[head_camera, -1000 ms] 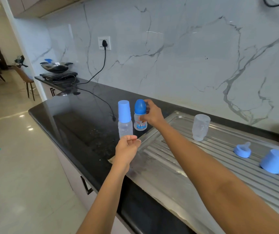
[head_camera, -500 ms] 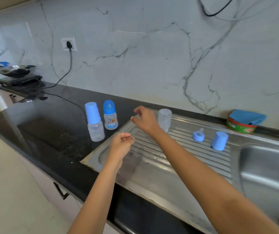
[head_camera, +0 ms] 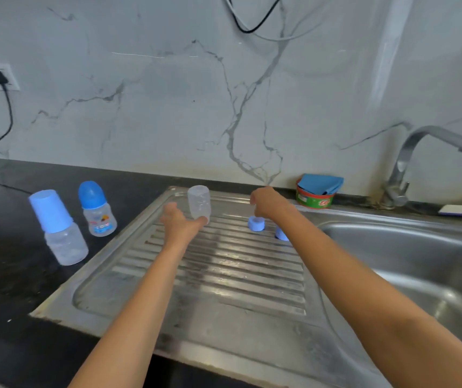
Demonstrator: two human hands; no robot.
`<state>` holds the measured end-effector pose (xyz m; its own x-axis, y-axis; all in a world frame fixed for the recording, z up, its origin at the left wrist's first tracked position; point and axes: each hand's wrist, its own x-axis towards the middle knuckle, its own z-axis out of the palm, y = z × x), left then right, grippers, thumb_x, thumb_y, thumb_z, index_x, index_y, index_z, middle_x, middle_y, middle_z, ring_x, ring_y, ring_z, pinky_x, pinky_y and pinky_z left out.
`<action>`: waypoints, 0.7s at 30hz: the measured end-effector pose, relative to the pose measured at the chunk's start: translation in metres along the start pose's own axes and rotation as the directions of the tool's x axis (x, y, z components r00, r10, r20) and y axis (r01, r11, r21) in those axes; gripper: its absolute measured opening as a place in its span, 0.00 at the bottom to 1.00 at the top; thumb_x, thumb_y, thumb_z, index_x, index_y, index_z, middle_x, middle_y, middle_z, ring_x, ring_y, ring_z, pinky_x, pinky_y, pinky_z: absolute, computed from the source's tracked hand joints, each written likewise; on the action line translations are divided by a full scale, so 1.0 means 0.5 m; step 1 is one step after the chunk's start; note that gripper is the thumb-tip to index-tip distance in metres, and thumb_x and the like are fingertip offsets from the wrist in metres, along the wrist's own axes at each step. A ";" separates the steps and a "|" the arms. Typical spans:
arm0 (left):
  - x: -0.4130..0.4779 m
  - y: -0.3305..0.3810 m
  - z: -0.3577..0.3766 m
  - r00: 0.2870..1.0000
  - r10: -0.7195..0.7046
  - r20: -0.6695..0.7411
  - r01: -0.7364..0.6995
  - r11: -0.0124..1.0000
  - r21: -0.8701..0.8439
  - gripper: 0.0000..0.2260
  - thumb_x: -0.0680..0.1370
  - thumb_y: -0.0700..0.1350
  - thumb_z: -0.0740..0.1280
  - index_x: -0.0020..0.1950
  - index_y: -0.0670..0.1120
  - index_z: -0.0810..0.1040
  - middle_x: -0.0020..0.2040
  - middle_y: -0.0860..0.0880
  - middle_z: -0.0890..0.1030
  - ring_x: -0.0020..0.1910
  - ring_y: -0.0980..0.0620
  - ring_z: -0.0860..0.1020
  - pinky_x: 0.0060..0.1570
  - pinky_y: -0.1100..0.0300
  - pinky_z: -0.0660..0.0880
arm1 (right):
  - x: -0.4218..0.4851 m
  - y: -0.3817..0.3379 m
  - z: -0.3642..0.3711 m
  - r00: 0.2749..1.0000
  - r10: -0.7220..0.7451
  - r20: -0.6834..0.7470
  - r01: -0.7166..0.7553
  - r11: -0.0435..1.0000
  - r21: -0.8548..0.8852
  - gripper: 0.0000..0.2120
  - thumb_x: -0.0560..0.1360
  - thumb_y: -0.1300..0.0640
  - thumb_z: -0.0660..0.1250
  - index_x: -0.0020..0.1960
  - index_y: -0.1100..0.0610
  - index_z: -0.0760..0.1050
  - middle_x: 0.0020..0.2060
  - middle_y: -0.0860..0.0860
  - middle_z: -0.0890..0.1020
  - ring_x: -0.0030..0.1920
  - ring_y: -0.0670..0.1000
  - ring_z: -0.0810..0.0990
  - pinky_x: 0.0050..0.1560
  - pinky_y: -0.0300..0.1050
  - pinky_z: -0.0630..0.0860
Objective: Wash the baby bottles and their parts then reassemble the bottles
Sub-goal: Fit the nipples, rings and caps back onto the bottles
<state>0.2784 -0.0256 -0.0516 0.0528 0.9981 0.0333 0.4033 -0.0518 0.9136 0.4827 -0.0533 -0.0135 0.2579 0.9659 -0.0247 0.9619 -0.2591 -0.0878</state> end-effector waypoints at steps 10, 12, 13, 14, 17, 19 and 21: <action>0.070 0.038 0.042 0.987 0.161 0.004 -0.161 0.981 0.108 0.37 0.70 0.48 0.75 0.74 0.50 0.60 0.68 0.43 0.66 0.63 0.43 0.70 0.55 0.53 0.70 | 0.040 0.009 0.029 0.998 -0.031 0.061 0.031 1.000 0.003 0.13 0.71 0.63 0.67 0.54 0.62 0.82 0.52 0.56 0.83 0.50 0.52 0.82 0.50 0.45 0.79; 0.076 0.035 0.041 0.987 0.157 0.025 -0.159 0.983 0.092 0.29 0.71 0.44 0.74 0.68 0.46 0.65 0.63 0.43 0.72 0.58 0.45 0.74 0.48 0.57 0.69 | 0.042 0.005 0.028 0.999 -0.022 0.045 0.020 0.999 0.048 0.12 0.70 0.64 0.67 0.53 0.63 0.82 0.51 0.57 0.84 0.41 0.51 0.80 0.42 0.43 0.77; 0.076 0.034 0.040 0.988 0.153 0.024 -0.154 0.985 0.071 0.27 0.72 0.43 0.74 0.66 0.45 0.66 0.61 0.43 0.74 0.55 0.46 0.74 0.46 0.57 0.69 | 0.038 0.003 0.024 0.999 -0.022 0.033 0.020 0.997 0.077 0.12 0.70 0.64 0.67 0.52 0.63 0.82 0.50 0.57 0.83 0.39 0.51 0.77 0.40 0.43 0.76; 0.075 0.035 0.036 0.990 0.138 0.011 -0.138 0.989 0.050 0.26 0.71 0.42 0.74 0.64 0.43 0.65 0.60 0.42 0.74 0.54 0.46 0.75 0.46 0.57 0.69 | 0.037 0.002 0.021 1.000 -0.017 0.024 0.014 0.992 0.123 0.11 0.70 0.64 0.68 0.52 0.64 0.81 0.50 0.58 0.83 0.39 0.52 0.77 0.41 0.44 0.76; 0.061 0.047 0.018 0.995 0.087 -0.058 -0.090 0.994 -0.056 0.26 0.71 0.44 0.74 0.62 0.42 0.64 0.57 0.44 0.75 0.52 0.47 0.76 0.47 0.56 0.74 | 0.006 0.007 0.002 0.999 -0.018 -0.032 0.029 0.916 0.400 0.09 0.72 0.63 0.69 0.50 0.65 0.81 0.47 0.57 0.82 0.44 0.54 0.79 0.47 0.47 0.79; 0.043 0.060 0.002 0.994 0.055 -0.090 -0.069 0.984 -0.167 0.26 0.70 0.47 0.75 0.61 0.43 0.64 0.55 0.46 0.74 0.52 0.47 0.76 0.51 0.51 0.78 | -0.035 0.014 -0.012 0.999 0.005 -0.051 0.031 0.733 0.679 0.06 0.73 0.65 0.67 0.48 0.66 0.79 0.42 0.58 0.81 0.40 0.55 0.80 0.44 0.49 0.82; 0.012 0.079 -0.010 0.996 0.028 -0.084 -0.049 0.964 -0.263 0.25 0.70 0.47 0.76 0.59 0.44 0.65 0.56 0.46 0.74 0.53 0.48 0.77 0.51 0.48 0.80 | -0.084 0.027 -0.025 0.998 0.046 -0.034 0.008 0.483 0.876 0.03 0.73 0.69 0.66 0.46 0.66 0.77 0.39 0.60 0.80 0.36 0.55 0.81 0.40 0.49 0.83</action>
<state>0.2903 -0.0214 -0.0133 -0.0124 0.9956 0.0928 0.1463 -0.0900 0.9851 0.4860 -0.0971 -0.0012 0.3050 0.9523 0.0054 0.3863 -0.1186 -0.9147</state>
